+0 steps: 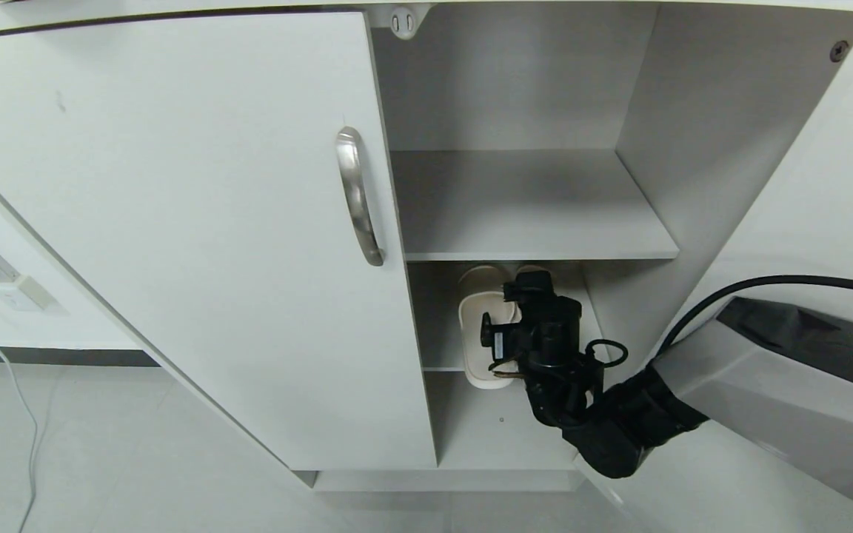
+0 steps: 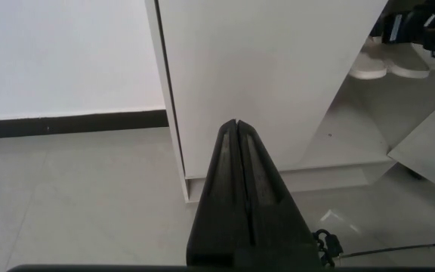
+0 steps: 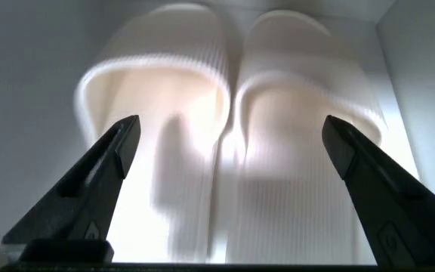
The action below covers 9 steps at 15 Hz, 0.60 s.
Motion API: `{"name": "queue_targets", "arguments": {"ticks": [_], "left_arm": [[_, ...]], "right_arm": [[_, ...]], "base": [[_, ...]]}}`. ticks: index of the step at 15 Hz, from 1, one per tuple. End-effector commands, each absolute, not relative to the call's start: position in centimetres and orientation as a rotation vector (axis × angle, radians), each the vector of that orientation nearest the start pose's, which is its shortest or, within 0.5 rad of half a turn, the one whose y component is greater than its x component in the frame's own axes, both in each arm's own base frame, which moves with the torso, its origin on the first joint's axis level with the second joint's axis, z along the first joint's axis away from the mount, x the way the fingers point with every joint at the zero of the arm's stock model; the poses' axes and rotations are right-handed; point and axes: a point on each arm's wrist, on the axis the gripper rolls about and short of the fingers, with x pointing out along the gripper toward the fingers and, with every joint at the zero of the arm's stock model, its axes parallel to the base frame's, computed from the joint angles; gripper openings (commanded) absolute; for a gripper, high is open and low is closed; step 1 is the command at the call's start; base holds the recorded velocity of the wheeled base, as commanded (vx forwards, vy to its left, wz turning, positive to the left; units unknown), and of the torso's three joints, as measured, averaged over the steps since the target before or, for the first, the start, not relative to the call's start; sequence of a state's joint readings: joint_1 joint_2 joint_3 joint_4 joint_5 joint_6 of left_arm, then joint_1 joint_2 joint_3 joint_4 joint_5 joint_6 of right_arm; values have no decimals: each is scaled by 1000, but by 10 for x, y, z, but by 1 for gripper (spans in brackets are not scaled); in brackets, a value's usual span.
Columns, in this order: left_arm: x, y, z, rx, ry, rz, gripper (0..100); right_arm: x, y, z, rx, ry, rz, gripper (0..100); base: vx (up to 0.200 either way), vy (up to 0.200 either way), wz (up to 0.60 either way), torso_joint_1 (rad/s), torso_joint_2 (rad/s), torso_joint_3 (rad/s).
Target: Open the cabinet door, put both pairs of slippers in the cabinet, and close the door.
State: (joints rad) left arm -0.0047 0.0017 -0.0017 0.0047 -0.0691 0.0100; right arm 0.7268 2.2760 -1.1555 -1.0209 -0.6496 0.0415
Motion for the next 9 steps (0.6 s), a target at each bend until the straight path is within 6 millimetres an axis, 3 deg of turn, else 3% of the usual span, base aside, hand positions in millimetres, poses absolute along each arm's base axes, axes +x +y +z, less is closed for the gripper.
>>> {"name": "queue_targets", "arguments": {"ticks": [1, 2, 6, 9], "left_arm": [[-23, -1, 76, 12, 6, -74, 0], [-23, -1, 76, 12, 6, -74, 0], [-23, -1, 75, 11, 4, -74, 0], [-23, -1, 76, 12, 6, -74, 0]], "right_arm": [[308, 277, 109, -15, 67, 109, 100], [302, 276, 108, -20, 73, 115, 100], [242, 259, 107, -32, 111, 200, 100], [224, 256, 106, -11, 125, 236, 100]], "base": [[0, 0, 0, 0, 0, 0], [0, 0, 0, 0, 0, 0], [0, 0, 0, 0, 0, 0], [0, 0, 0, 0, 0, 0]]}}
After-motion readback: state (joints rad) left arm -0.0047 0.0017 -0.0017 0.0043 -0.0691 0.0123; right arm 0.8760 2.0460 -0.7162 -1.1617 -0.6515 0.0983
